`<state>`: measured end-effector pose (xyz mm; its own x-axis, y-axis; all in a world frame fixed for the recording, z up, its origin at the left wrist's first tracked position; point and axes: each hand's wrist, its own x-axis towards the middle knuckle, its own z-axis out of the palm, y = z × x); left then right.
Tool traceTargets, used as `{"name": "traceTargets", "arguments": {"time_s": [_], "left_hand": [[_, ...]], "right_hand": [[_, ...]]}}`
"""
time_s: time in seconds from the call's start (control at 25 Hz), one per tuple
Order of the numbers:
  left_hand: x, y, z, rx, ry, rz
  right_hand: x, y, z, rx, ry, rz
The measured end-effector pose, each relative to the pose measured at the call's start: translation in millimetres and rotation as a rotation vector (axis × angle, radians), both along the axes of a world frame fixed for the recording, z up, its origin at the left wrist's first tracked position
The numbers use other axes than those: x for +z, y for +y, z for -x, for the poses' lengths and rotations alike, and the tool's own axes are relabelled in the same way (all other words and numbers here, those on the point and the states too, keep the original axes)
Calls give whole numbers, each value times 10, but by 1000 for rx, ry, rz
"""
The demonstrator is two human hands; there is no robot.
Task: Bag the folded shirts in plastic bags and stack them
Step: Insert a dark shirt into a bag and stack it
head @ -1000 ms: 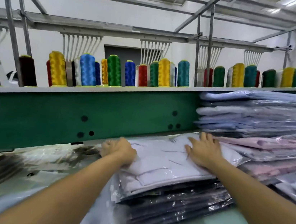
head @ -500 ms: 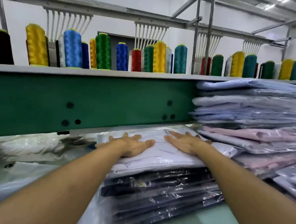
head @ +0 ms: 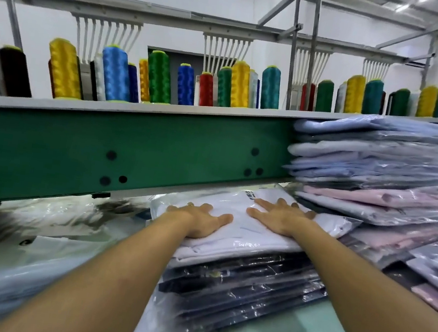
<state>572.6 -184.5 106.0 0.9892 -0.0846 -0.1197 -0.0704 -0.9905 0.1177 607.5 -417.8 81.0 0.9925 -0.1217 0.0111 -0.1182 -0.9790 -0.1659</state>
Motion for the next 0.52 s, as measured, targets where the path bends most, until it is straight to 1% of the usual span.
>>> {"name": "traceTargets", "arguments": {"time_s": [0.16,0.24,0.32,0.4,0.52], "left_hand": [[-123,-23,248,-9,-156,51],[-98,22,429,-55,-197,75],[-27,115,627,-81,-240,54],[61,195,812,-68,-317,45],[223,317,1175,-21,-508,62]], "right_hand": [[-38,40,167,-6,-77,50],[-13,98,332,-28,-203,103],[43,191,510,-44,-344,125],[103,349,704,-27,-477,61],[234,802,1114,106,-602,-181]]}}
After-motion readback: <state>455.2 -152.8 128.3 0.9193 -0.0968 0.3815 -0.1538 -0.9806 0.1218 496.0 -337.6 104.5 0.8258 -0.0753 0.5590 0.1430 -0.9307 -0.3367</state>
